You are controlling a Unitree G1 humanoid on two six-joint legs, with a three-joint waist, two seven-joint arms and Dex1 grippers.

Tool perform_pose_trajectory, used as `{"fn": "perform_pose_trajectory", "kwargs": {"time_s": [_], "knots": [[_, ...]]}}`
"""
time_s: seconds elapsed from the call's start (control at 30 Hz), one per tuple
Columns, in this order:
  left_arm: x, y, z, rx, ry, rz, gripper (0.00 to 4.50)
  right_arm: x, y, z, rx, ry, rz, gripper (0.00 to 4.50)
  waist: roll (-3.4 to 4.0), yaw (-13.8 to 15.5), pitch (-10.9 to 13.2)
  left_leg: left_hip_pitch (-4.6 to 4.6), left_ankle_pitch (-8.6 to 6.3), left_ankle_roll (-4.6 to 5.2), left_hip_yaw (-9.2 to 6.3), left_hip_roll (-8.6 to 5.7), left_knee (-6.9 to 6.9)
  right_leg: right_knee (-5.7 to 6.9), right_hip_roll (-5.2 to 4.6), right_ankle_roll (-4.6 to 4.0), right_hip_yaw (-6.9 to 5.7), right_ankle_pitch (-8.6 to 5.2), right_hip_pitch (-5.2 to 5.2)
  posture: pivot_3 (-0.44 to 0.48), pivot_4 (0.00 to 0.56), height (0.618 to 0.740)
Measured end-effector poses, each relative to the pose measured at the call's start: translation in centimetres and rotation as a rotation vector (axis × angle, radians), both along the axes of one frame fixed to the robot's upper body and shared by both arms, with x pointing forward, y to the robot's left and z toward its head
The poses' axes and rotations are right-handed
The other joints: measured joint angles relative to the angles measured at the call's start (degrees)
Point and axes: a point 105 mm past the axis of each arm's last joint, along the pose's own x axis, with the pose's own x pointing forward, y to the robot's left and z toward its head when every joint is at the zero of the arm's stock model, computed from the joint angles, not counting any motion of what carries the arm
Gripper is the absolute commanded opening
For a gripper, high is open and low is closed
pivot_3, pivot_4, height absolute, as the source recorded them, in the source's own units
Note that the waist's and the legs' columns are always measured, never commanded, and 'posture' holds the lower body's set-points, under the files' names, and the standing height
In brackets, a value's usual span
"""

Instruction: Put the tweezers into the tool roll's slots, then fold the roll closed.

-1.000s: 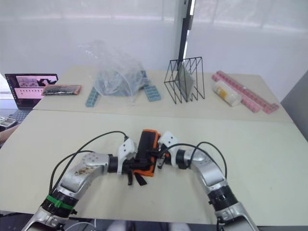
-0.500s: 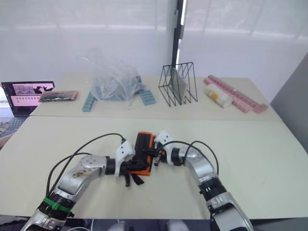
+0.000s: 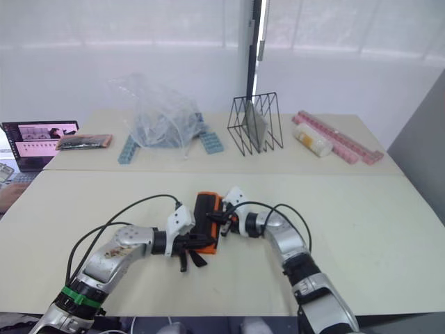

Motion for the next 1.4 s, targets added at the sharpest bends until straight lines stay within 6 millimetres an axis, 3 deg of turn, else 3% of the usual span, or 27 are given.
{"fn": "perform_pose_trajectory", "kwargs": {"time_s": [0.1, 0.17, 0.2, 0.43, 0.7, 1.0, 1.27, 1.4], "knots": [[0.0, 0.1, 0.0, 0.005, 0.001, -0.005, 0.02, -0.2, 0.7, 0.1, 0.017, 0.001, 0.007, 0.0, -0.23, 1.08, -0.25, 0.48, -0.25, -0.39, 2.74, 1.09, -0.39, 0.05, 0.46, -0.62, 1.47, 0.4, -1.25, 0.0, 0.15, 0.714], [0.0, -0.1, 0.1, 0.003, -0.001, -0.013, 0.02, -0.3, 0.7, 0.1, 0.022, 0.0, 0.007, 0.0, -0.09, 1.16, -0.46, -0.34, -0.33, -0.26, 1.91, 0.59, -0.45, -0.03, 0.53, -0.25, 1.48, 0.53, -0.79, 0.0, 0.15, 0.714], [-0.1, -0.1, 0.1, 0.003, 0.0, -0.015, 0.02, -0.3, 0.7, 0.0, 0.023, 0.001, 0.006, 0.0, -0.03, 1.12, -0.51, 0.04, -0.36, -0.23, 1.79, 0.58, -0.42, -0.05, 0.55, -0.14, 1.42, 0.46, -0.75, 0.0, 0.15, 0.714], [-0.1, -0.1, 0.0, 0.005, 0.003, -0.014, 0.02, -0.2, 0.8, 0.1, -0.002, -0.016, 0.005, 0.0, -0.04, 0.51, -0.5, 0.1, -0.42, -0.13, 1.43, 0.55, -0.4, -0.31, 0.59, 0.0, 1.23, 0.47, -0.32, 0.0, 0.15, 0.714], [-0.3, 0.0, 0.1, 0.003, 0.0, -0.018, 0.02, 2.6, 0.5, 0.8, -0.08, -0.05, -0.107, 0.0, -0.02, 0.03, -0.49, -0.02, -0.44, -0.1, 1.26, 0.52, -0.41, -0.36, 0.58, 0.24, 1.12, 0.55, -0.32, 0.0, 0.15, 0.714], [-0.6, 0.1, 0.3, -0.002, -0.005, -0.022, 0.02, 4.3, 0.6, 0.9, -0.099, -0.023, -0.161, 0.0, -0.02, -0.2, -0.49, -0.22, -0.47, -0.06, 0.98, 0.53, -0.41, -0.43, 0.57, 0.23, 0.85, 0.53, -0.34, 0.0, 0.15, 0.714], [-0.6, 0.0, 0.5, 0.0, -0.013, -0.017, 0.02, 3.8, 0.2, 1.4, -0.067, -0.048, -0.133, 0.0, 0.07, -0.11, -0.42, -0.56, -0.47, -0.06, 0.69, 0.52, -0.38, -0.49, 0.56, 0.19, 0.57, 0.49, -0.47, 0.0, 0.15, 0.714], [-0.4, 0.8, 1.4, 0.012, -0.04, 0.011, 0.02, 2.6, -0.4, 2.4, 0.007, -0.074, -0.109, 0.0, 0.14, -0.18, -0.14, -1.37, -0.47, -0.06, 0.5, 0.53, -0.31, -0.33, 0.56, -0.09, 0.33, 0.57, -1.2, 0.0, 0.15, 0.714]]}}
